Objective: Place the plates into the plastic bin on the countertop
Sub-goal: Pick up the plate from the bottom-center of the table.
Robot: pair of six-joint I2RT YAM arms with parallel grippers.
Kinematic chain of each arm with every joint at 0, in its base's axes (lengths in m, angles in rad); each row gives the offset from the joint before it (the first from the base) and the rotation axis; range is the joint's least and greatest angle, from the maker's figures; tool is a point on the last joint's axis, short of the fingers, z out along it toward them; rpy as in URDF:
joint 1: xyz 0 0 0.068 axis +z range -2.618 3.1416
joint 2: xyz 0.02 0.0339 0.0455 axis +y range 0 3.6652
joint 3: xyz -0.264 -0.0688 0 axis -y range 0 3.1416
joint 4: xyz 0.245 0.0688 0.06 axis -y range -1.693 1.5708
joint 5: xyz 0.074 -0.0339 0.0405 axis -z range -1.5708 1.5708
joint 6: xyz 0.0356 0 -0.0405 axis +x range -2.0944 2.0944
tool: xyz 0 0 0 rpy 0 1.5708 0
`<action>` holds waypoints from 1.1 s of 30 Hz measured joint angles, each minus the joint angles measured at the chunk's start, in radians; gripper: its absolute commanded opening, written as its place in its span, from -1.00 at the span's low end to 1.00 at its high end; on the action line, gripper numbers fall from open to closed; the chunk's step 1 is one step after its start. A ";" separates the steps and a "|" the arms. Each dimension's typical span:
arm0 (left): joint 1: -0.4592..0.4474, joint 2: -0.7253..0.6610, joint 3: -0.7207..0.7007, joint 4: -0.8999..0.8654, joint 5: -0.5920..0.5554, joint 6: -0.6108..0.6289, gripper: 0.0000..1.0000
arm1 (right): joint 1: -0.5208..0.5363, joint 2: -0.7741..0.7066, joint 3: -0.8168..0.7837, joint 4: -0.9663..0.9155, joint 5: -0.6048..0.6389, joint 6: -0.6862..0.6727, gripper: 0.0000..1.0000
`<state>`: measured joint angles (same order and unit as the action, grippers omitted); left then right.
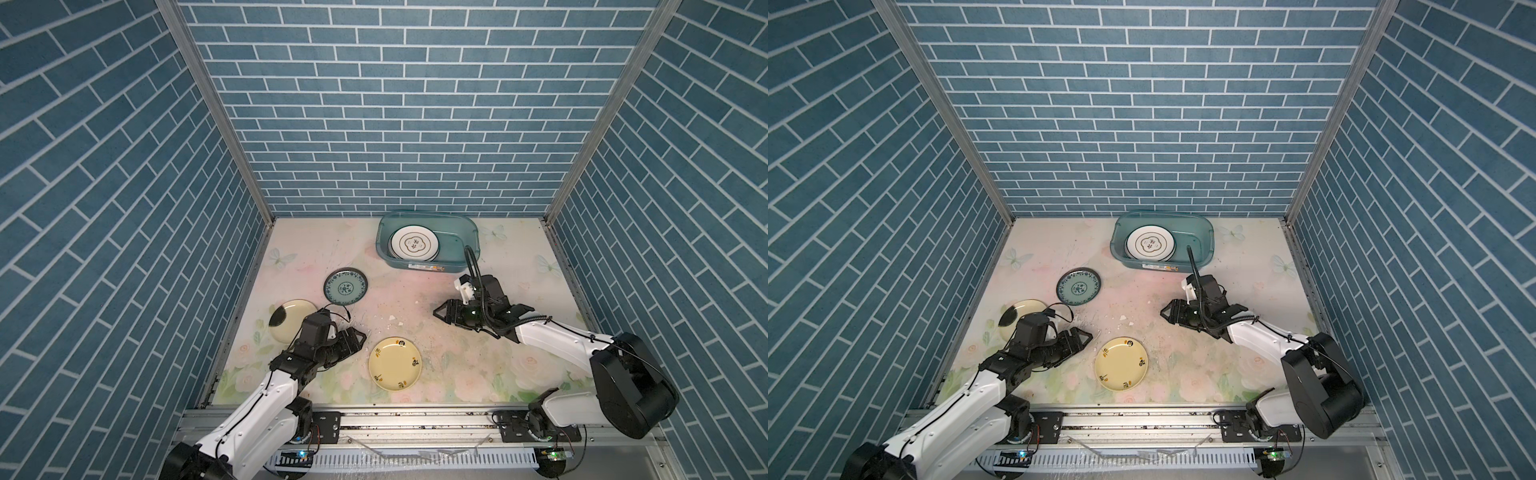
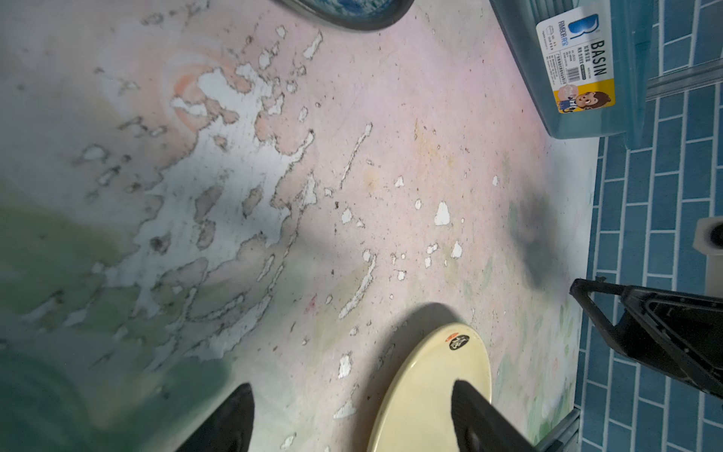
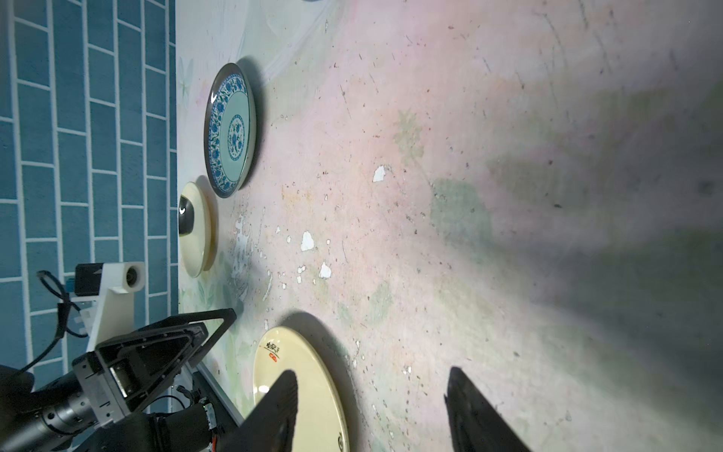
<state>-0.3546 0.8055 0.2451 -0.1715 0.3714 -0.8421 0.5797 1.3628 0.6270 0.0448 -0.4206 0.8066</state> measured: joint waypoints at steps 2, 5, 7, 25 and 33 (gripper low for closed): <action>-0.018 0.001 -0.008 0.024 0.002 -0.015 0.49 | 0.003 -0.010 -0.031 0.029 0.011 0.021 0.21; -0.046 0.018 -0.021 0.054 0.008 -0.038 0.39 | 0.003 -0.011 -0.059 0.064 0.030 0.051 0.21; -0.063 0.042 -0.029 0.072 0.010 -0.049 0.33 | 0.003 -0.011 -0.071 0.094 0.037 0.064 0.21; -0.164 0.235 0.007 0.166 0.011 -0.040 -0.12 | 0.003 0.060 -0.081 0.206 0.039 0.080 0.20; -0.174 0.268 0.026 0.155 0.012 0.000 -0.25 | 0.003 0.060 -0.092 0.212 0.045 0.080 0.20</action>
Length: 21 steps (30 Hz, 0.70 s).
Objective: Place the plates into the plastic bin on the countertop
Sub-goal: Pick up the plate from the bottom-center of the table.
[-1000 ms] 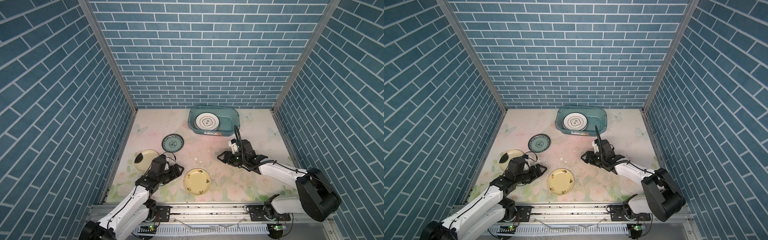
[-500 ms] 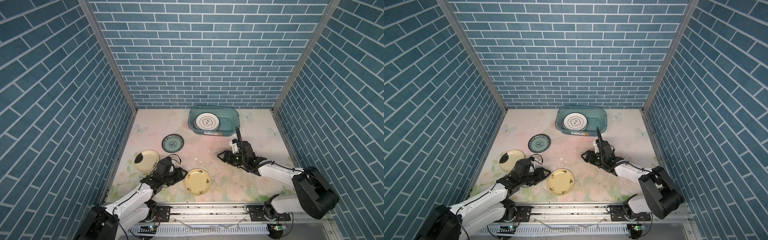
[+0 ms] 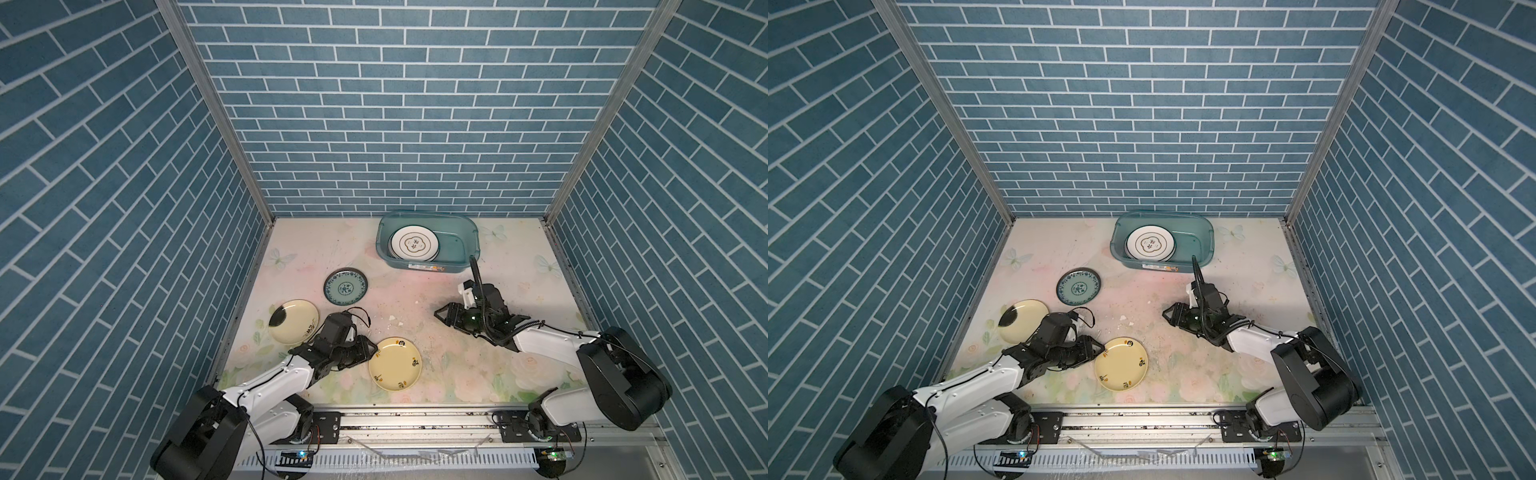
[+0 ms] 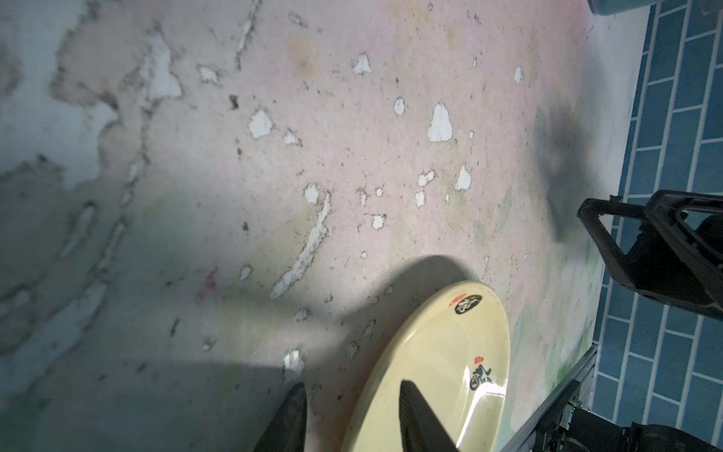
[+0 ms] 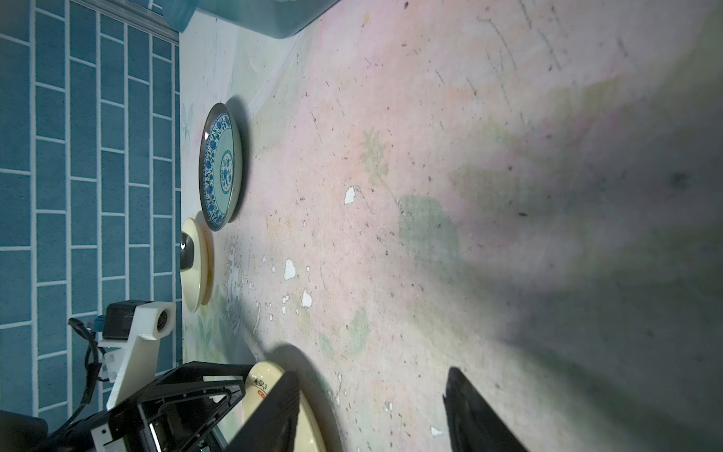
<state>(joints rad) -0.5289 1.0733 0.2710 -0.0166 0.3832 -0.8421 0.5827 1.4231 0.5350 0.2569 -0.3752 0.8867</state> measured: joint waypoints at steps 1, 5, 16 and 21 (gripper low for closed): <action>0.000 0.002 0.000 0.000 0.000 0.002 -0.29 | 0.000 0.000 -0.001 0.000 0.002 0.000 0.20; -0.002 0.017 0.002 0.006 0.000 0.013 -0.34 | 0.000 0.000 -0.003 -0.001 0.006 0.000 0.20; -0.016 0.082 0.021 0.052 0.003 0.028 -0.46 | 0.000 0.000 -0.003 -0.001 0.010 0.000 0.21; -0.035 0.130 0.028 0.098 0.008 0.030 -0.60 | 0.000 0.000 -0.003 0.000 0.009 0.000 0.21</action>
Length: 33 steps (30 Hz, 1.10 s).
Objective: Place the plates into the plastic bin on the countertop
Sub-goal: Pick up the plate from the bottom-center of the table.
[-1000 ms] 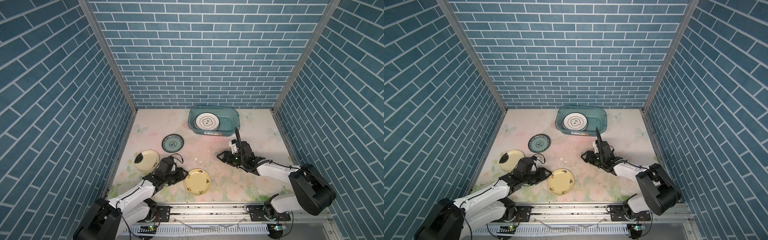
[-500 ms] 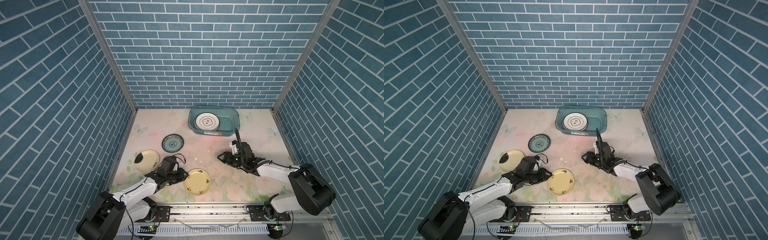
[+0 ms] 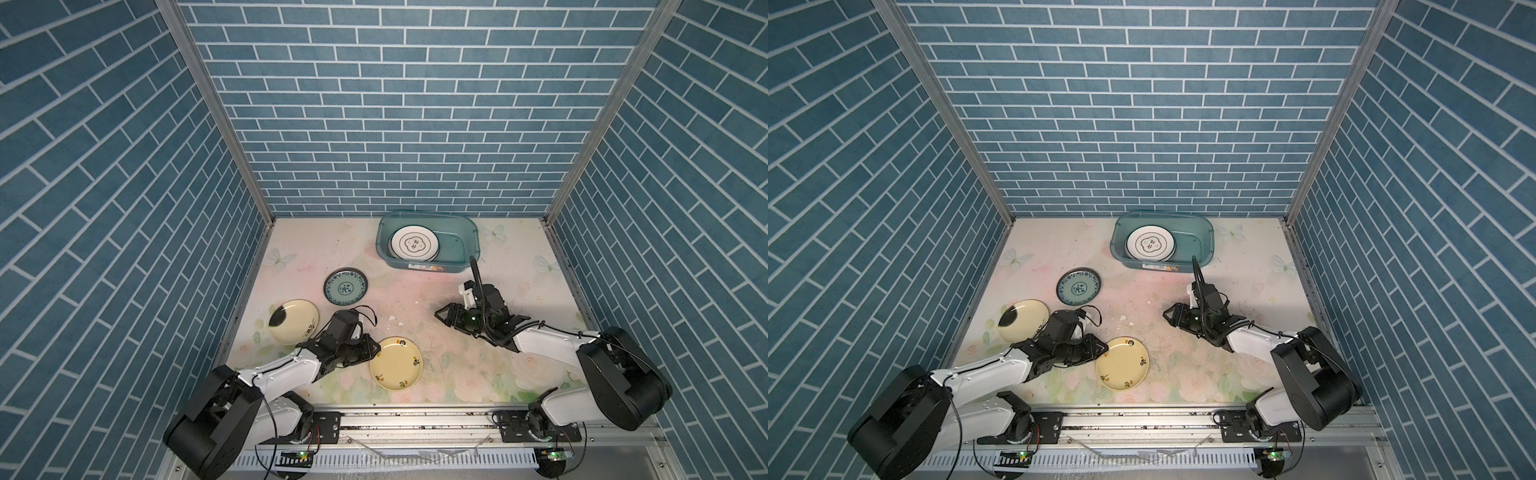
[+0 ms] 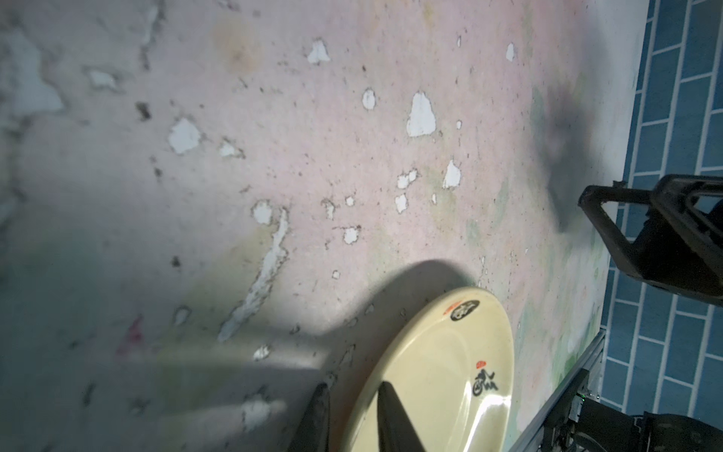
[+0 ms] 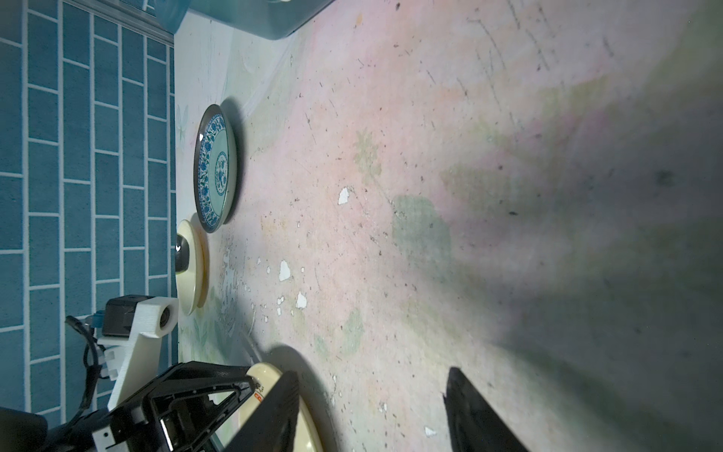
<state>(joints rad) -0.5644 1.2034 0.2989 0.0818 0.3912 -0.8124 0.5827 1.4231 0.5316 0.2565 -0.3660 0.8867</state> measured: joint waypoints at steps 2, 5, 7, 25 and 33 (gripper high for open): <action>-0.007 0.017 0.003 0.018 0.007 0.000 -0.60 | 0.000 0.001 0.000 0.002 0.000 0.000 0.21; -0.015 0.038 0.010 0.034 0.013 0.001 -0.71 | 0.000 0.010 0.000 0.014 0.000 0.001 0.21; -0.018 0.048 0.011 0.041 0.017 -0.001 -0.77 | 0.000 0.016 -0.003 0.023 0.000 0.007 0.21; -0.025 0.053 0.041 0.013 0.037 -0.004 -1.00 | 0.001 0.016 -0.008 0.033 -0.005 0.008 0.21; -0.025 0.060 0.089 -0.047 0.027 -0.005 -1.00 | 0.001 0.013 -0.008 0.034 -0.006 0.008 0.21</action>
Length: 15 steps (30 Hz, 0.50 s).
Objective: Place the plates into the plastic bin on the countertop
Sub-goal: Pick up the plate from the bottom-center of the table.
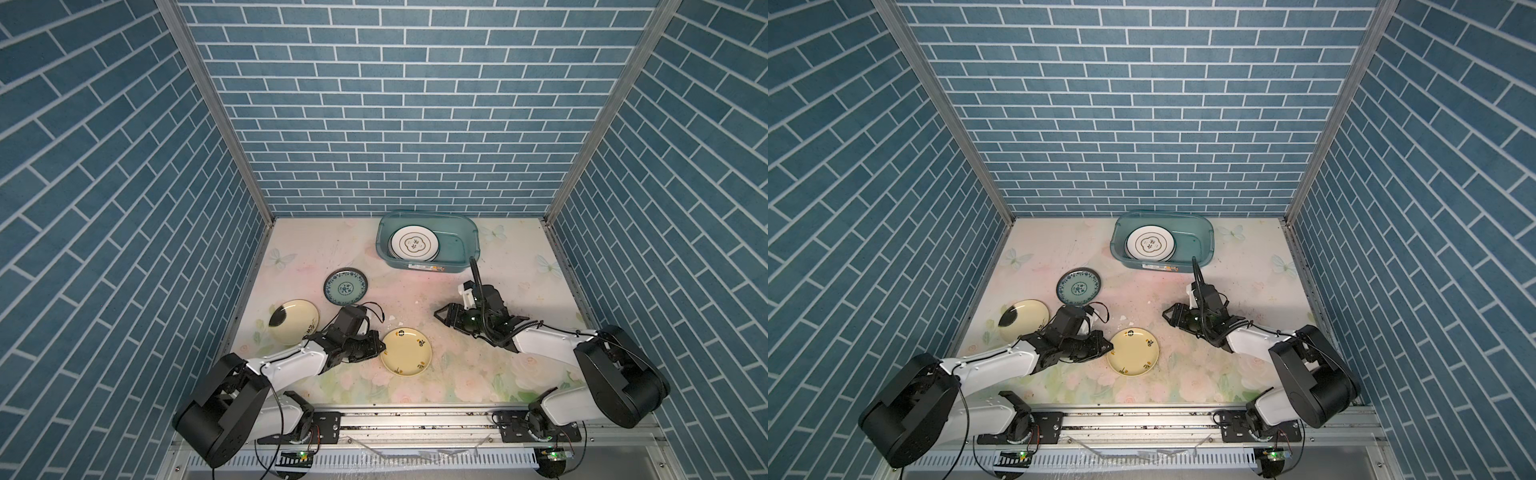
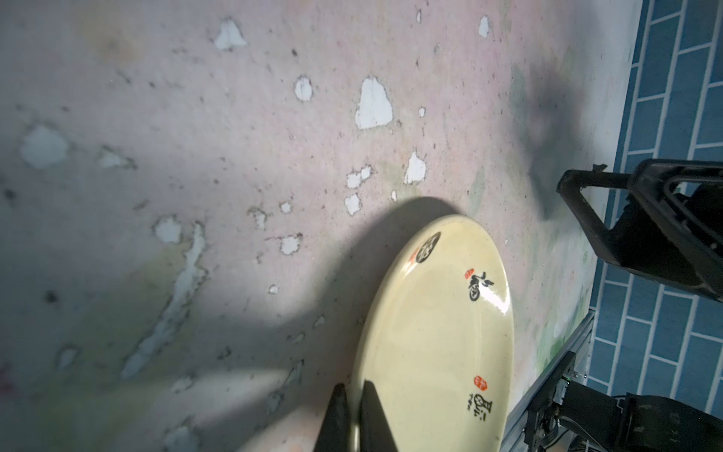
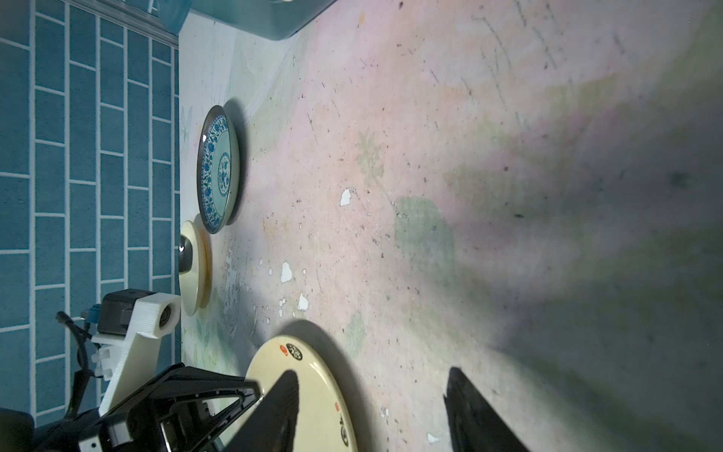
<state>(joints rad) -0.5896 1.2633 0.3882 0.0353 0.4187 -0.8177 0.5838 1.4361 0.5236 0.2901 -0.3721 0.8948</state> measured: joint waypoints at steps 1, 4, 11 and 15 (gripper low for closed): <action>0.000 0.000 0.003 -0.004 -0.002 -0.001 -1.00 | 0.000 0.000 0.000 0.001 -0.001 0.000 0.21; 0.000 0.000 0.010 -0.014 -0.006 -0.008 -1.00 | 0.000 -0.001 0.000 0.004 -0.007 0.000 0.22; 0.000 0.003 0.038 -0.041 -0.018 -0.024 -1.00 | 0.001 -0.018 0.000 0.013 -0.013 0.002 0.22; 0.000 0.007 0.061 -0.053 -0.022 -0.035 -1.00 | 0.001 -0.022 0.001 0.029 -0.011 0.007 0.22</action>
<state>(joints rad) -0.5896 1.2701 0.4488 -0.0174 0.3969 -0.8532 0.5846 1.4139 0.5243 0.3187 -0.3828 0.9020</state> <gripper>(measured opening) 0.087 0.609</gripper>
